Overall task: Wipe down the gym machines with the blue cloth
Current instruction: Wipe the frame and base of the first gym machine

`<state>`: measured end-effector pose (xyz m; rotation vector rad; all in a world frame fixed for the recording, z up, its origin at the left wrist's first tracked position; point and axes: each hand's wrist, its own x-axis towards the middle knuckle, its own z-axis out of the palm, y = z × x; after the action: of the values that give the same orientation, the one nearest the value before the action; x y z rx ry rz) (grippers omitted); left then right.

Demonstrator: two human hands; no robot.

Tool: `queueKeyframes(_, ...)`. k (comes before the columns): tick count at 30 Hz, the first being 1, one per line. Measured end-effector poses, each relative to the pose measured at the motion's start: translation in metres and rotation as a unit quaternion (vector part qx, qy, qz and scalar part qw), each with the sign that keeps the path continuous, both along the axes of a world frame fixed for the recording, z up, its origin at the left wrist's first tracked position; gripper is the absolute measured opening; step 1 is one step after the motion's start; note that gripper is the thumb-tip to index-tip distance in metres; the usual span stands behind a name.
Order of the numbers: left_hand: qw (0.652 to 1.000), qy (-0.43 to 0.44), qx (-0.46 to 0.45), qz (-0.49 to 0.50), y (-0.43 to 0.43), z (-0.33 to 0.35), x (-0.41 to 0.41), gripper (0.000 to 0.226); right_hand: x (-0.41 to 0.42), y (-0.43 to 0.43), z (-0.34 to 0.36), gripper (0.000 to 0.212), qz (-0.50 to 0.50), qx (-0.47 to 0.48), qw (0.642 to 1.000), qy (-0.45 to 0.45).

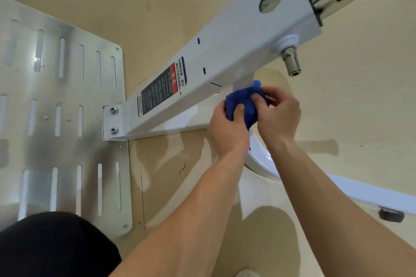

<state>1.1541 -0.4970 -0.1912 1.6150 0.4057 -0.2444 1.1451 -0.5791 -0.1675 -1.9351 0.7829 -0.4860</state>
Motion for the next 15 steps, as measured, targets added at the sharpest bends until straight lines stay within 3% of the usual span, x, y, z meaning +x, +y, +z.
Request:
queueKeyframes(5,0.996,-0.048,-0.024,0.069,-0.011,0.011,-0.003,0.013,0.001,0.005,0.010,0.024,0.034,-0.010,0.998,-0.056)
queueKeyframes(11,0.999,-0.013,0.023,-0.029,-0.004,-0.010,0.008,0.016,0.002,-0.008,-0.004,0.015,0.062,0.025,0.997,0.031)
queueKeyframes(15,0.999,-0.039,-0.013,0.014,-0.002,0.009,0.006,0.017,0.005,0.002,0.017,0.011,0.043,-0.009,0.999,-0.025)
